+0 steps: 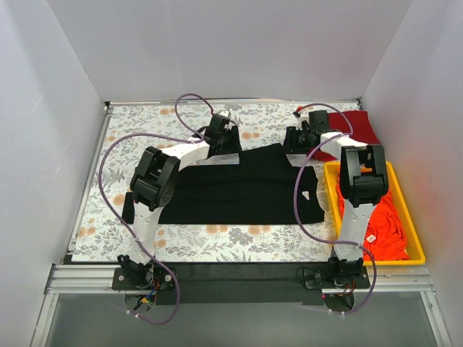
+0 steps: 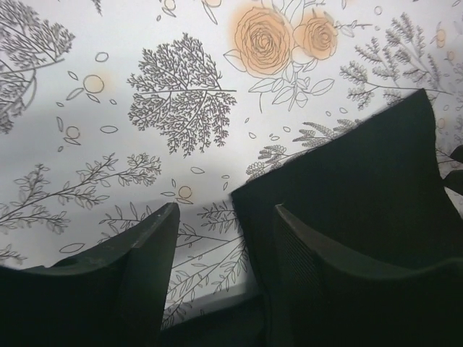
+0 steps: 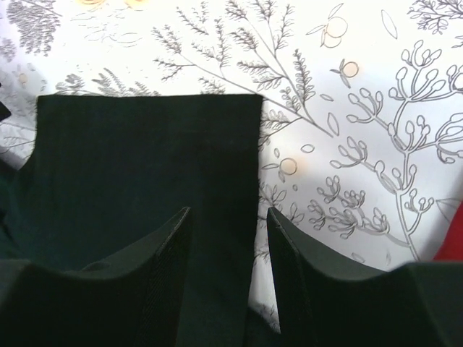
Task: Fold and stack the t-shirts
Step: Fold the tshirt
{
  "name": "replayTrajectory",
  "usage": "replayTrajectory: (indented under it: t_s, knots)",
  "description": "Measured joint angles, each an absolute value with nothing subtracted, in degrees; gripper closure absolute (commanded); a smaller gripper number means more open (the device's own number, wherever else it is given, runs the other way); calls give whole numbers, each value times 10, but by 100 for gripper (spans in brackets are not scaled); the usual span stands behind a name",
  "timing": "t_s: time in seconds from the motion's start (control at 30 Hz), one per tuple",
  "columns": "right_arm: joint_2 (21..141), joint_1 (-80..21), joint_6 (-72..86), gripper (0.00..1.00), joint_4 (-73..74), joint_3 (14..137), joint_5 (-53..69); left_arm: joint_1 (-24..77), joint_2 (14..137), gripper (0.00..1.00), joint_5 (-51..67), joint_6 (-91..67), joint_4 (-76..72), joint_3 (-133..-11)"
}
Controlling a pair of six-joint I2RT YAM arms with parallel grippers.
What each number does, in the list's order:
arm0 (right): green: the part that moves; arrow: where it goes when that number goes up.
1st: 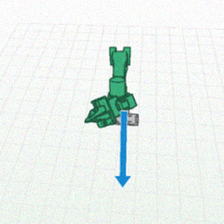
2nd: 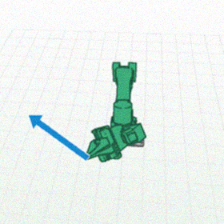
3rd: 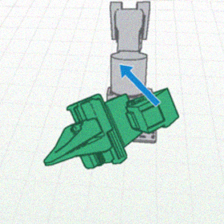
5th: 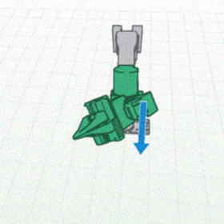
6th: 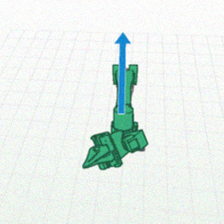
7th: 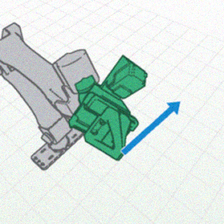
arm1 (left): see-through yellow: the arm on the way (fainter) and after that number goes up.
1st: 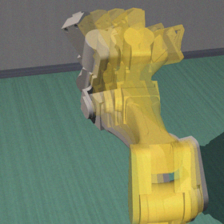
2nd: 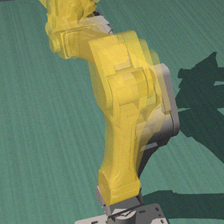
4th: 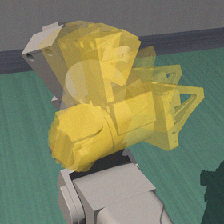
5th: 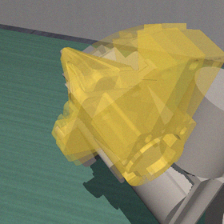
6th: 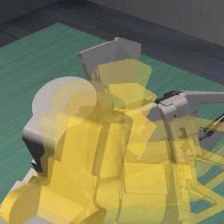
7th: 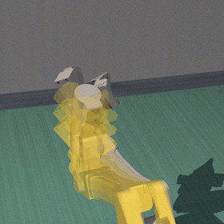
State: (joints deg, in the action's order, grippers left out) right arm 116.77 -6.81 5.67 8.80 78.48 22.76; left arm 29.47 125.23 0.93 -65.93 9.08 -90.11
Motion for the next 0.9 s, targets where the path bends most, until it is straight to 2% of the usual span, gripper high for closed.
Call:
replayTrajectory:
  t_s: [0.3,0.53,0.63,0.67,0.7,0.73,0.83,0.87,0.9]
  knots:
    - [1210,-69,48,56,86,831,219,318,1282,53,8,-652,70,-916]
    - [1238,-72,48,58,70,861,232,329,1290,63,8,-652,53,-918]
    - [1243,-76,49,66,65,865,234,331,1290,71,8,-652,52,-915]
    - [1245,-78,49,73,63,865,235,331,1290,73,8,-653,52,-915]
    - [1247,-80,47,77,62,867,236,331,1290,76,7,-652,51,-914]
    - [1251,-82,50,82,60,869,239,331,1290,81,7,-652,51,-913]
    - [1258,-88,51,91,57,874,243,331,1290,87,7,-649,53,-912]
    - [1260,-90,51,98,58,876,243,331,1290,93,7,-649,53,-912]
    - [1260,-92,50,99,58,877,243,331,1290,96,7,-648,54,-912]
